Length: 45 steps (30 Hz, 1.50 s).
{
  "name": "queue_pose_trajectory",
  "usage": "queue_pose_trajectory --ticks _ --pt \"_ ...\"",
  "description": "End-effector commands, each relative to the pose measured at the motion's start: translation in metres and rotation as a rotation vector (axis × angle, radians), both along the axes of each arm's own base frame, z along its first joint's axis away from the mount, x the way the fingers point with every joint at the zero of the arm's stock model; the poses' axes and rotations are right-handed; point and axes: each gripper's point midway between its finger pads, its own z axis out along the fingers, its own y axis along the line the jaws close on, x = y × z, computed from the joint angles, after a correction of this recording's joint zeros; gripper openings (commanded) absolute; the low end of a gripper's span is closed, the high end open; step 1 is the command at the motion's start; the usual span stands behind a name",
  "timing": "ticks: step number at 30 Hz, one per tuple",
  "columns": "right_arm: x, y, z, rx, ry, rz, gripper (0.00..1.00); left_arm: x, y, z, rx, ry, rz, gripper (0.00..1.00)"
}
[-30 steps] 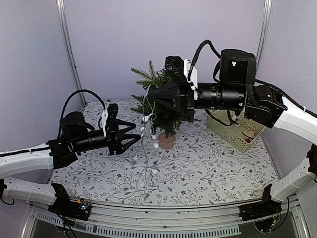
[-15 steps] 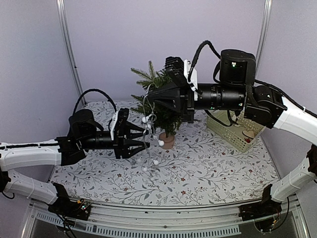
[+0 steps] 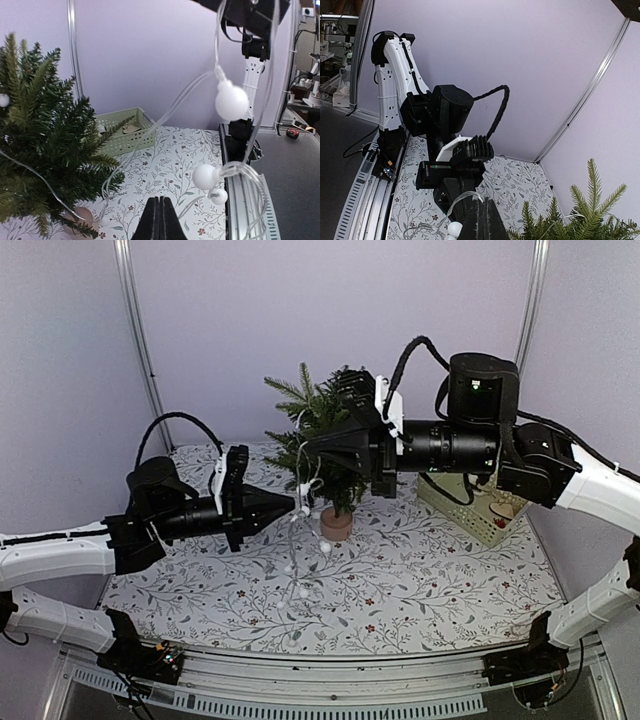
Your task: Decorate the small christmas tree
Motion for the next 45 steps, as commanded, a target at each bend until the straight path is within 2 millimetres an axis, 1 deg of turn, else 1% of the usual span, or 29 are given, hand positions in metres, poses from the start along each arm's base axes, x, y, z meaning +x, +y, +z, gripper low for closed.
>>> queue_pose_trajectory --ticks 1,3,5,7,8,10,11,12,13,15,18,20,22,24,25,26,27,28,30,31,32,33,35,36,38,39,41,43,45 --pt "0.005 -0.016 0.011 0.043 -0.008 -0.069 0.0 0.014 0.029 0.025 -0.094 -0.012 0.143 0.0" --pt "0.008 -0.02 0.007 0.043 0.0 -0.091 0.0 0.017 0.047 0.029 -0.145 0.001 0.19 0.0" --pt "0.008 -0.024 0.005 0.046 0.007 -0.101 0.0 0.014 0.059 0.034 -0.194 -0.01 0.2 0.0" --pt "0.006 -0.027 0.006 0.055 0.011 -0.094 0.0 0.008 0.059 0.029 -0.176 -0.035 0.173 0.0" --pt "0.005 -0.027 0.008 0.059 0.011 -0.089 0.0 0.008 0.056 0.024 -0.149 -0.042 0.16 0.04" --pt "0.003 -0.027 0.011 0.064 0.008 -0.079 0.0 0.008 0.045 0.014 -0.083 -0.035 0.119 0.22" --pt "0.002 -0.026 0.012 0.066 0.006 -0.072 0.0 0.008 0.039 0.008 -0.048 -0.028 0.099 0.29" --pt "0.002 -0.025 0.014 0.068 0.004 -0.067 0.0 0.009 0.033 0.002 -0.022 -0.025 0.084 0.34" --pt "0.002 -0.024 0.016 0.069 -0.001 -0.063 0.0 0.009 0.027 -0.003 -0.001 -0.025 0.072 0.39" --pt "0.002 -0.022 0.017 0.068 -0.004 -0.056 0.0 0.009 0.015 -0.013 0.034 -0.031 0.057 0.44" --pt "0.001 -0.02 0.018 0.068 -0.007 -0.047 0.0 0.01 0.0 -0.02 0.062 -0.052 0.041 0.54" --pt "0.0 -0.02 0.019 0.068 -0.009 -0.039 0.0 0.007 -0.012 -0.023 0.077 -0.067 0.009 0.58" --pt "-0.001 -0.018 0.02 0.068 -0.011 -0.034 0.0 0.001 -0.026 -0.025 0.085 -0.078 -0.045 0.6" --pt "-0.001 -0.017 0.02 0.066 -0.012 -0.028 0.0 -0.004 -0.037 -0.028 0.092 -0.079 -0.083 0.59" --pt "-0.001 -0.015 0.019 0.062 -0.011 -0.025 0.0 -0.004 -0.04 -0.029 0.093 -0.078 -0.086 0.56" --pt "-0.001 -0.015 0.018 0.059 -0.01 -0.025 0.0 -0.003 -0.041 -0.028 0.089 -0.076 -0.082 0.51" --pt "0.0 -0.015 0.017 0.058 -0.01 -0.027 0.0 -0.002 -0.042 -0.027 0.084 -0.074 -0.079 0.45" --pt "0.0 -0.015 0.017 0.058 -0.009 -0.032 0.0 -0.002 -0.041 -0.024 0.075 -0.075 -0.074 0.37" --pt "0.002 -0.016 0.012 0.051 -0.004 -0.044 0.0 -0.001 -0.036 -0.016 0.05 -0.079 -0.052 0.18" --pt "0.004 -0.016 0.01 0.049 -0.002 -0.055 0.0 0.0 -0.031 -0.011 0.032 -0.083 -0.032 0.07" --pt "0.006 -0.018 0.005 0.042 0.004 -0.066 0.0 0.001 -0.023 -0.003 0.007 -0.092 -0.004 0.0" --pt "0.007 -0.019 0.002 0.04 0.009 -0.076 0.0 0.005 -0.016 0.001 -0.01 -0.093 0.026 0.0" --pt "0.014 -0.024 -0.004 0.038 0.025 -0.101 0.0 0.008 0.004 0.014 -0.061 -0.094 0.076 0.0" --pt "0.017 -0.027 -0.007 0.034 0.032 -0.115 0.0 0.008 0.016 0.023 -0.093 -0.108 0.1 0.0" --pt "0.025 -0.033 -0.014 0.03 0.05 -0.147 0.0 0.009 0.04 0.034 -0.161 -0.094 0.147 0.0" --pt "0.028 -0.039 -0.014 0.038 0.053 -0.163 0.0 0.008 0.054 0.041 -0.204 -0.088 0.172 0.0" --pt "0.036 -0.049 -0.015 0.048 0.063 -0.195 0.0 0.013 0.075 0.04 -0.241 -0.064 0.23 0.0" --pt "0.041 -0.06 -0.011 0.067 0.066 -0.22 0.0 0.022 0.095 0.035 -0.263 -0.033 0.313 0.0" --pt "0.043 -0.069 -0.004 0.086 0.057 -0.244 0.0 0.039 0.116 0.028 -0.28 0.016 0.437 0.0"
